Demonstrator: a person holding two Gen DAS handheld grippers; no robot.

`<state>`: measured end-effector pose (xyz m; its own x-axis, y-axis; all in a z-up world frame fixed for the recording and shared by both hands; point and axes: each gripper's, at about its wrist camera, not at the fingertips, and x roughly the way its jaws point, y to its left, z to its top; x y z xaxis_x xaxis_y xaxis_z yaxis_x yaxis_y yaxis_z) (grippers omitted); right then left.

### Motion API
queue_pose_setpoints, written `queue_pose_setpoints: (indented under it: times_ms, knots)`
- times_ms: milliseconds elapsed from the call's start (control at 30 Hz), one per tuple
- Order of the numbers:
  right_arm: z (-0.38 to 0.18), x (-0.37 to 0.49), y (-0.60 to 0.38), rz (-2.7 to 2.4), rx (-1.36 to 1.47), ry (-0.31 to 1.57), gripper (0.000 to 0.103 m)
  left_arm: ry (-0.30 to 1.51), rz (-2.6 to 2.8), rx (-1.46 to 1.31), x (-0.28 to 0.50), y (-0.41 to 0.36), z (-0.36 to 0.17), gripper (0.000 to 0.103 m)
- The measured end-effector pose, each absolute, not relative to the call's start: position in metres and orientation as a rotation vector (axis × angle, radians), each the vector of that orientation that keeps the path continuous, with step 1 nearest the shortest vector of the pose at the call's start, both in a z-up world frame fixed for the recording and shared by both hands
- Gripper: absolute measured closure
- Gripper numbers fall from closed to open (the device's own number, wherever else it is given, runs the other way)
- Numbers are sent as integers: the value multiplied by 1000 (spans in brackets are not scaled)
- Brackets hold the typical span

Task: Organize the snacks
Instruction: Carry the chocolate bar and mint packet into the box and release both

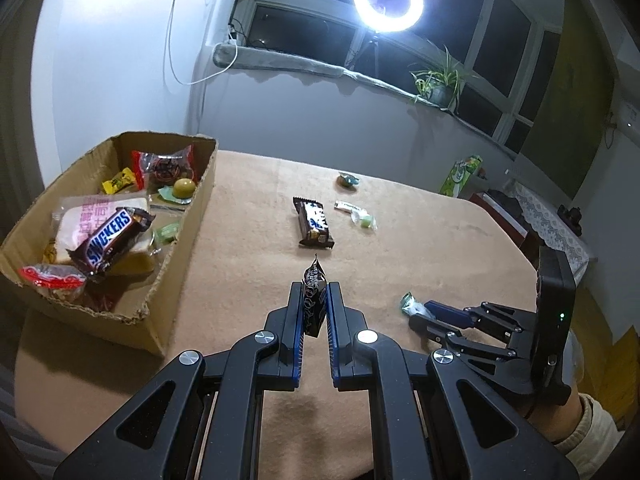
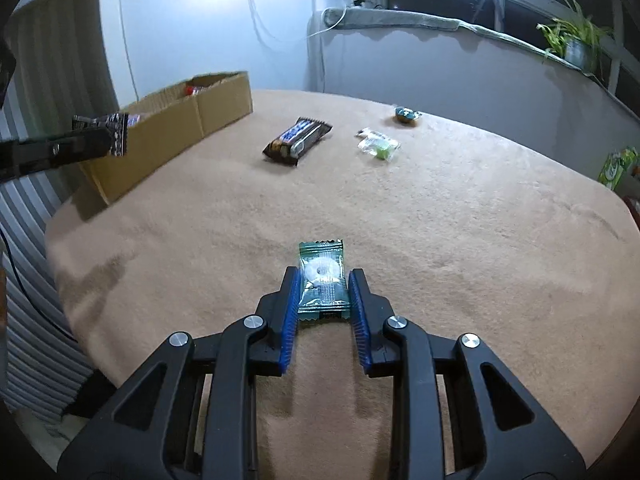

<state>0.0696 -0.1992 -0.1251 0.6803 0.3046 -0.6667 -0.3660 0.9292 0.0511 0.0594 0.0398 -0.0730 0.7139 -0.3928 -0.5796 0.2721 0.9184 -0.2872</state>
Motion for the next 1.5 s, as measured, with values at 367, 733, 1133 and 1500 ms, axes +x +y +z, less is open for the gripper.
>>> queue_pose_setpoints:
  times_ms: [367,733,1133,1500]
  knots:
    - [-78,62,-213,364,12,624,77,633,-352,-182,50,52,-58,94]
    - [-47,63,-185,402,-9,568,77,581,-288,-147,44,70,-36,94]
    - [-15,96,-87,538,-87,512,77,522,-215,-142,52,113,-27,94]
    - [-28,166,26,695,-136,509,77,588,-137,-195,93,170,-61,93]
